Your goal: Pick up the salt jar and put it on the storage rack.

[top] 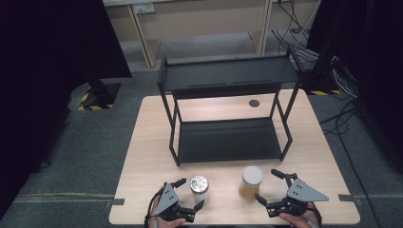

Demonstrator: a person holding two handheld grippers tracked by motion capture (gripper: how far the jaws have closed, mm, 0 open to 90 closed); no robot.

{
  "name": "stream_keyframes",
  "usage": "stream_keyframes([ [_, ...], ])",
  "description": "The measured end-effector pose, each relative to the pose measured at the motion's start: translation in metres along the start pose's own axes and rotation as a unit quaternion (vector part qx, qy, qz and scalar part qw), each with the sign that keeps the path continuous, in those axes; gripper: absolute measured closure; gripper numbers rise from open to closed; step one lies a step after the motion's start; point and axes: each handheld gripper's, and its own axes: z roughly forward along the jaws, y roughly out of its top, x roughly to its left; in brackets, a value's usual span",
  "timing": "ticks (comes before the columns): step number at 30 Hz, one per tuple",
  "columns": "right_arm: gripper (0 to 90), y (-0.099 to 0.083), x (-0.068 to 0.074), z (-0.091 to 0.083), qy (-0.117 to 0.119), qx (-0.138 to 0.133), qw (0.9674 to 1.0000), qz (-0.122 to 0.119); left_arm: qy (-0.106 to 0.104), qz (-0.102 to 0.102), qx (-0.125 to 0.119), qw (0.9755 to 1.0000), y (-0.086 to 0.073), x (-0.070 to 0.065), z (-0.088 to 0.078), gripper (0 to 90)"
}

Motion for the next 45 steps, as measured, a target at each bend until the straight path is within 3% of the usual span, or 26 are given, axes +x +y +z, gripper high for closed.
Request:
stream_keyframes([
  [45,0.3,-0.0028,-0.0015,-0.0004,0.002,-0.007,1.0,0.006,0.003,-0.003,-0.012,0.9999,-0.0023,0.0002,-0.0011,1.6],
])
